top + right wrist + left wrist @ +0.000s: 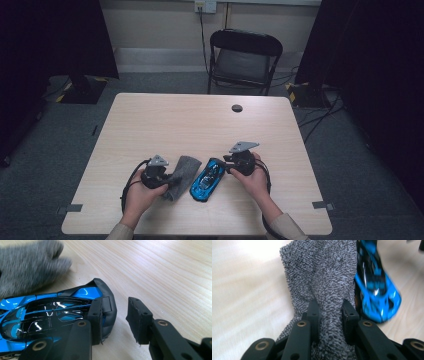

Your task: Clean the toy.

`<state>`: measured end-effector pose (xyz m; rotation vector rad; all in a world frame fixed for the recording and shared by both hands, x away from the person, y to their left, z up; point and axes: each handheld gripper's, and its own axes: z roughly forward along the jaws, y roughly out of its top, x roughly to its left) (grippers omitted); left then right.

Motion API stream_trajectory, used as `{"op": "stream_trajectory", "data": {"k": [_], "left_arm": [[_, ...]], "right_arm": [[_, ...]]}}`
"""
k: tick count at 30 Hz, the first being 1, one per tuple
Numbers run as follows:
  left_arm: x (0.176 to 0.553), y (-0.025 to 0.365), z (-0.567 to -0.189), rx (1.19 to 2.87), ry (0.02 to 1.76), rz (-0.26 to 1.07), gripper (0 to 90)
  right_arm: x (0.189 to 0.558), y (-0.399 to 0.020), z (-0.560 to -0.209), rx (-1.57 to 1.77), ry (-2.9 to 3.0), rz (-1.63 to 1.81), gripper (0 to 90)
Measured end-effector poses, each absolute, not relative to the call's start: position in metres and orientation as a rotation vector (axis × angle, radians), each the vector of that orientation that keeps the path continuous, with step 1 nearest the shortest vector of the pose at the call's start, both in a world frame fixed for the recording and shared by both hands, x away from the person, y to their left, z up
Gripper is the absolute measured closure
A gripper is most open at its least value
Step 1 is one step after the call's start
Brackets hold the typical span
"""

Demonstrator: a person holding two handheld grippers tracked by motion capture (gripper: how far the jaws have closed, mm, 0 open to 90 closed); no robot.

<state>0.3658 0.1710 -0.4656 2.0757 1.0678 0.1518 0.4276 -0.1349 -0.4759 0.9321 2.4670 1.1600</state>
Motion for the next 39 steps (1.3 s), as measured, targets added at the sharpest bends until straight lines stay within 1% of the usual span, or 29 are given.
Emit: {"op": "stream_trajectory", "data": {"k": [1, 2, 5, 8, 9, 12, 13, 21, 28, 32, 39], "left_arm": [[0.374, 0.165, -0.463, 2.055, 1.078, 0.165, 73.6], [0.374, 0.165, -0.463, 2.055, 1.078, 0.165, 73.6], [0.393, 0.149, -0.463, 2.059, 1.102, 0.178, 73.4], [0.402, 0.143, -0.464, 2.049, 1.123, 0.198, 73.2], [0.409, 0.137, -0.467, 2.057, 1.136, 0.196, 73.2], [0.413, 0.13, -0.471, 2.097, 1.136, 0.203, 73.2], [0.415, 0.125, -0.473, 2.118, 1.129, 0.186, 73.2], [0.411, 0.116, -0.471, 2.187, 1.044, 0.138, 73.6], [0.406, 0.114, -0.468, 2.201, 1.011, 0.104, 74.0], [0.401, 0.116, -0.465, 2.215, 0.972, 0.074, 74.1], [0.392, 0.126, -0.467, 2.202, 0.965, 0.038, 74.1]], "right_arm": [[0.428, -0.135, -0.476, 0.933, 2.468, 1.162, 65.3], [0.428, -0.135, -0.476, 0.933, 2.468, 1.161, 65.3], [0.428, -0.135, -0.476, 0.933, 2.467, 1.166, 65.3], [0.428, -0.136, -0.476, 0.932, 2.467, 1.169, 65.4], [0.428, -0.136, -0.477, 0.927, 2.465, 1.171, 65.4], [0.428, -0.137, -0.477, 0.93, 2.463, 1.182, 65.4], [0.428, -0.137, -0.477, 0.932, 2.462, 1.181, 65.4], [0.427, -0.135, -0.477, 0.929, 2.46, 1.169, 65.6], [0.427, -0.135, -0.477, 0.931, 2.457, 1.168, 65.6], [0.427, -0.133, -0.476, 0.918, 2.463, 1.162, 65.6], [0.426, -0.132, -0.476, 0.913, 2.465, 1.153, 65.6]]}}
